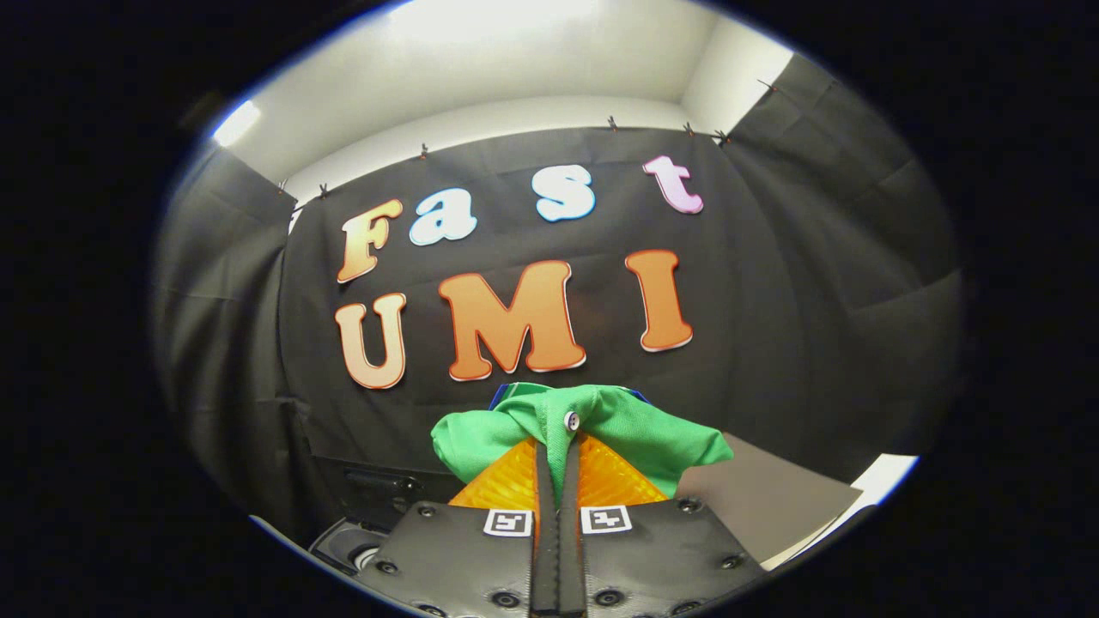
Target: Put the clothes into the washing machine and then close the washing machine lid.
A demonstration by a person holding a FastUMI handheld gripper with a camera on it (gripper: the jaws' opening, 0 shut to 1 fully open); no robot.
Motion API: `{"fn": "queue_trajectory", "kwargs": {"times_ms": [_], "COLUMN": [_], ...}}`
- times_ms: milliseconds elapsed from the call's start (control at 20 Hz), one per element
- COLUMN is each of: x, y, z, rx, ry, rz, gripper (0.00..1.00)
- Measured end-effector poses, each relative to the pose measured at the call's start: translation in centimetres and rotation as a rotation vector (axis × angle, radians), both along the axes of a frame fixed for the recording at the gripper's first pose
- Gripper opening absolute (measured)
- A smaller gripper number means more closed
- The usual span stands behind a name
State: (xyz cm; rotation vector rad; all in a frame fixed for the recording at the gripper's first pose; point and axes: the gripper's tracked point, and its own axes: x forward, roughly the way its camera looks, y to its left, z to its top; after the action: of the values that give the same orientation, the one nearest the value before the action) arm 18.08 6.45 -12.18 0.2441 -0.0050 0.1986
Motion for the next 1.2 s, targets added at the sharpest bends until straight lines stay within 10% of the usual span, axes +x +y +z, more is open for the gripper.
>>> {"fn": "queue_trajectory", "kwargs": {"times_ms": [600,1200], "x": [-3.4,-3.1], "y": [8.3,27.7], "z": [11.2,11.7], "rx": [-0.029,-0.008], "ry": [-0.118,-0.106], "rz": [-0.001,0.243], "gripper": [0.07,0.07]}}
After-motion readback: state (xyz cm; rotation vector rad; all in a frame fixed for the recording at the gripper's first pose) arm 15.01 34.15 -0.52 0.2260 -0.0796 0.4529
